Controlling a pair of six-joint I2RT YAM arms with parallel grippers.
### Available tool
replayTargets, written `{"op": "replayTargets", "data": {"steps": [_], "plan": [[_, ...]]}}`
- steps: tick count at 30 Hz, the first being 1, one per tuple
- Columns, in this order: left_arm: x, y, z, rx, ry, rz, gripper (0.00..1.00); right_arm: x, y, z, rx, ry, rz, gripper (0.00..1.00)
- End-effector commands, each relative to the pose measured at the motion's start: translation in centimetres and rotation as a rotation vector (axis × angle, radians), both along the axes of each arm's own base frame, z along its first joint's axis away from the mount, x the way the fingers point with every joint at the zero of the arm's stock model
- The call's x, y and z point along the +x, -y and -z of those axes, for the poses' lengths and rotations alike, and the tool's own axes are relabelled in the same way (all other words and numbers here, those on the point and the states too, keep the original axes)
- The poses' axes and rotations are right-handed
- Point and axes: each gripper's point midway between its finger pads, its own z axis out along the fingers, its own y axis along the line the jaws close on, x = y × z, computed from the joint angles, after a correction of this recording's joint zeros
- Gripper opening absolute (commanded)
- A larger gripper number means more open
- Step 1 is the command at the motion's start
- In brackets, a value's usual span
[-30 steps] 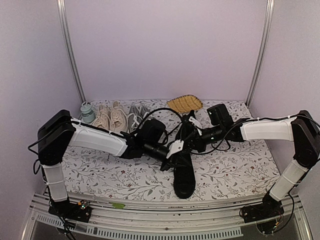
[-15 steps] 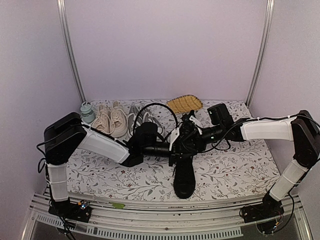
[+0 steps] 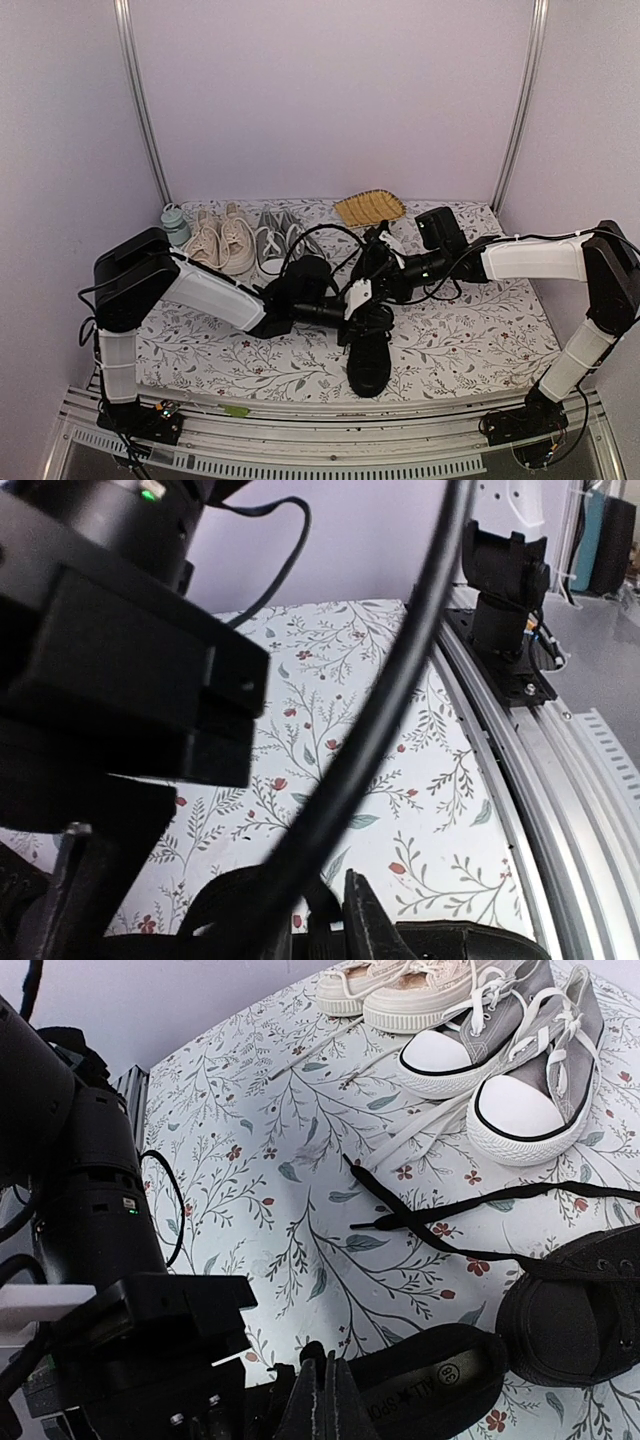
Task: Tie the shoes
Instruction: Wrap the half-tied shoelace around the shoe, then pass from the right arm to the left
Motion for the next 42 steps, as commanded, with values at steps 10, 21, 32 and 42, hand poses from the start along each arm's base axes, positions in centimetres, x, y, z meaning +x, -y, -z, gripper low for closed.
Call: {"op": "replayTargets", "data": {"steps": [10,21,32,42], "plan": [[-2.9,-3.1,-0.6,0.212,0.198,0.142,0.52,0.3,-0.6,-0.8,0.024,0.006,-0.011,0.0],[-1.7,-9.2,-2.8,0.119,0.132,0.056,0.32,-0.7,-2.1,-1.4,0.049,0.004,-0.033,0.0],[4.1,-9.0,-1.7,-0.012,-0.001,-0.086,0.32,-0.8,-2.8,-0.6,0.043,-0.01,-0.003,0.0],[4.0,-7.5,-0.6,-0.024,0.044,0.039,0.31,-1.2,-2.9,-1.1,0.058,-0.003,-0.026,0.0]]}}
